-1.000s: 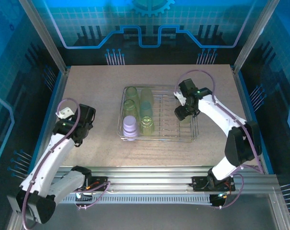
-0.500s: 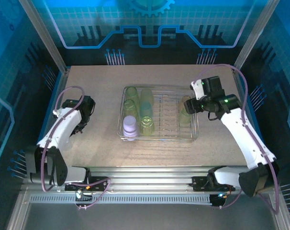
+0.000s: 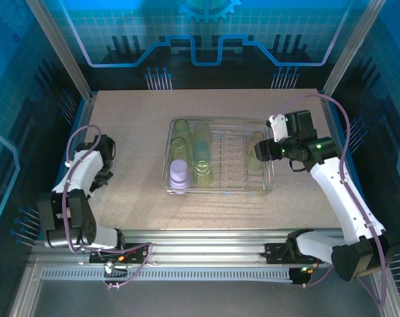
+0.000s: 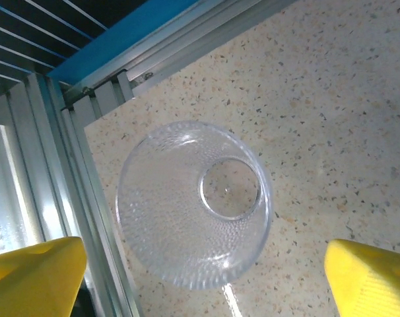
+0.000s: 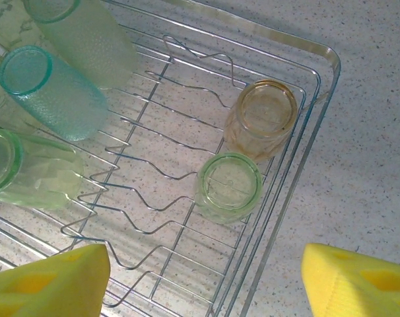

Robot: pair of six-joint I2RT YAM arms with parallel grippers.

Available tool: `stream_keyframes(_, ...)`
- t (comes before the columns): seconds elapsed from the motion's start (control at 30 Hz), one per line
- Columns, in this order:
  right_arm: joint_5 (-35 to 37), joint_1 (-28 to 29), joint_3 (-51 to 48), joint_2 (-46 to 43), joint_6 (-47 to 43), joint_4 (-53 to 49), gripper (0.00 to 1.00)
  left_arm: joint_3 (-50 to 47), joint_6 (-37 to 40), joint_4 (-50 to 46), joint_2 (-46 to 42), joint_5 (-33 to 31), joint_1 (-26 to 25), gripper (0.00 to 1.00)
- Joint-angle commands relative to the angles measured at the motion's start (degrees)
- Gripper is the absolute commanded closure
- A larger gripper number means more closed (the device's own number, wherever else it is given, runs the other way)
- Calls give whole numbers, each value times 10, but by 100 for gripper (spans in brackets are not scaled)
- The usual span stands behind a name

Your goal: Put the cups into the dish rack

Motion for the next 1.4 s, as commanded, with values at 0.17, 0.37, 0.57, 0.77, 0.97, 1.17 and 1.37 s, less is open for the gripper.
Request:
stream_keyframes(0.17,-18,-4,2,-21,12,-12,24,-4,34,68,54,54,23,20)
stream_keyframes(0.37,-16,-4,-8,-37,14,-17,25,-4,55,101,89,93,43,34)
stream_keyframes(0.57,-8,-5,-26,-60,16,-12,26,-17,80,126,84,127,56,73)
stream_keyframes(0.77,-5,-5,-36,-80,23,0,26,-19,92,113,65,151,58,100)
stream_keyframes(0.97,-6,-5,-70,-112,28,39,29,-54,159,158,-45,264,58,100)
stream_keyframes(1.17,11,-14,-115,-160,53,96,27,-102,182,279,-265,485,56,100)
stream_keyframes(1.37,-31,-51,-100,-180,89,87,10,-48,179,324,-334,638,49,100)
